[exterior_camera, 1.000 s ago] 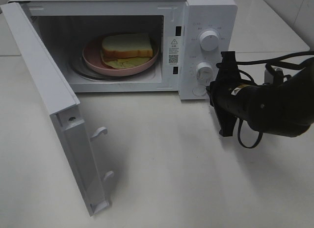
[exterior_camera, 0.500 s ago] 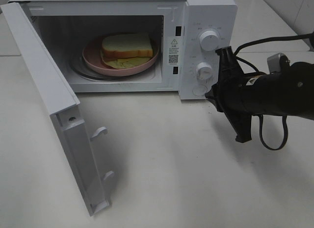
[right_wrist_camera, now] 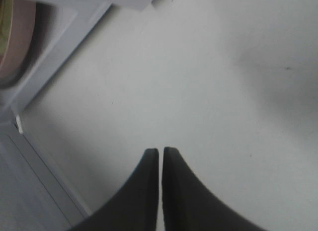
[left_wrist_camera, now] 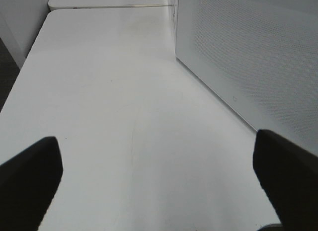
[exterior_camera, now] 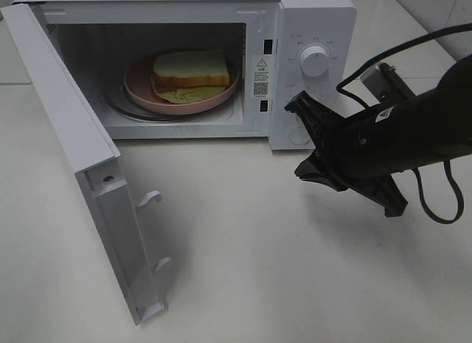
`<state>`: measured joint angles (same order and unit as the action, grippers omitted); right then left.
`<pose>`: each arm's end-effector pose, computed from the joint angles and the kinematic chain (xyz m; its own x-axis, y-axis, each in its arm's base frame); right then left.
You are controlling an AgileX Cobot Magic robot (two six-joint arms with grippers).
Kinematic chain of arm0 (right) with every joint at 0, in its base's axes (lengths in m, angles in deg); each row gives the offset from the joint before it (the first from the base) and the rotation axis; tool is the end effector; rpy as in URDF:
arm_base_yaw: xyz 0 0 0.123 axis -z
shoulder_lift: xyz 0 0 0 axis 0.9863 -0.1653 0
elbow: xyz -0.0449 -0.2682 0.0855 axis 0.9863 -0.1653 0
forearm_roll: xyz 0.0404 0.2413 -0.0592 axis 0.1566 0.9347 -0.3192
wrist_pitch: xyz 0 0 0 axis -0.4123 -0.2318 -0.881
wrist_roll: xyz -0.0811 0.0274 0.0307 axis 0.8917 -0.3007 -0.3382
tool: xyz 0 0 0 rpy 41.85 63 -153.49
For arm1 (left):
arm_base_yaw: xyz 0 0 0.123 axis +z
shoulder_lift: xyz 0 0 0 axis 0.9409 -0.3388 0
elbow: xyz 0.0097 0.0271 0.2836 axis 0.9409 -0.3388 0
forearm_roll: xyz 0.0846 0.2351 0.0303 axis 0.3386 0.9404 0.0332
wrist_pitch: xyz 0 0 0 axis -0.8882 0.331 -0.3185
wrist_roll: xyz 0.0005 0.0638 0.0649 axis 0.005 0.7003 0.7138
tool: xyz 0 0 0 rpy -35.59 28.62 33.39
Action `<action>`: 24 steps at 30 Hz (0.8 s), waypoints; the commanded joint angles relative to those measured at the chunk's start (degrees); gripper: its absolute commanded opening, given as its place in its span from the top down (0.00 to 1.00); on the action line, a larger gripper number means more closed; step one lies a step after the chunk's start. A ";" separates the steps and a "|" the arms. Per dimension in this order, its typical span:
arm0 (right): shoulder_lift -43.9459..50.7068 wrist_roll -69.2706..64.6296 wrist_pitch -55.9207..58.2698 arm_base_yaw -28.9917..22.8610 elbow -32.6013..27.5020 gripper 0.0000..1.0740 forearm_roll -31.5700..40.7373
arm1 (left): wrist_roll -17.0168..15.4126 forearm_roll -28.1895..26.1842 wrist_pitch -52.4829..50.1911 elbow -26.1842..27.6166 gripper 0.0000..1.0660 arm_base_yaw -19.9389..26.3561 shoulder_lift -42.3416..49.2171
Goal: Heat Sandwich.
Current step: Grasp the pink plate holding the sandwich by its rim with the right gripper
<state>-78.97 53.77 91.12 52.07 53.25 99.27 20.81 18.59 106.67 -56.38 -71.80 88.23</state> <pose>0.2527 0.1396 0.1803 -0.7157 0.6451 -0.2674 0.3780 0.6799 0.6284 -0.0046 0.0003 0.2780 -0.4387 0.0301 -0.8981 0.0357 0.9992 0.0161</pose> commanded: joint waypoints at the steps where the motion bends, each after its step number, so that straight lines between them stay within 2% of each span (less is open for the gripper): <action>1: 0.69 8.77 10.43 0.40 3.38 0.94 -2.58 | -0.06 -0.46 -0.86 -0.17 0.05 0.34 1.55; 5: 0.69 11.92 17.59 0.40 6.07 0.94 -6.70 | -0.06 -0.46 -0.86 -0.17 0.05 0.34 1.55; 13: 0.69 21.83 36.04 0.40 12.49 0.92 -21.43 | -0.06 -0.46 -0.86 -0.17 0.05 0.34 1.55; 14: 0.69 21.83 36.04 0.40 12.49 0.92 -21.43 | -0.06 -0.46 -0.86 -0.17 0.05 0.34 1.55; 17: 0.69 31.51 40.45 0.40 14.27 0.92 -22.52 | -0.06 -0.46 -0.86 -0.17 0.05 0.34 1.55; 18: 0.69 40.22 43.43 0.40 15.24 0.92 -22.57 | -0.06 -0.46 -0.86 -0.17 0.05 0.34 1.55; 19: 0.69 40.22 43.43 0.40 15.24 0.92 -22.57 | -0.06 -0.46 -0.86 -0.17 0.05 0.34 1.55; 22: 0.69 52.14 47.04 0.40 16.33 0.91 -22.98 | -0.06 -0.46 -0.86 -0.17 0.05 0.34 1.55; 23: 0.69 61.25 49.62 0.40 17.13 0.91 -23.20 | -0.06 -0.46 -0.86 -0.17 0.05 0.34 1.55; 24: 0.69 61.25 49.62 0.40 17.13 0.91 -23.20 | -0.06 -0.46 -0.86 -0.17 0.05 0.34 1.55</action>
<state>-78.68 106.48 138.10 52.07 69.75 76.69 20.81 18.59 106.67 -56.38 -71.80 88.23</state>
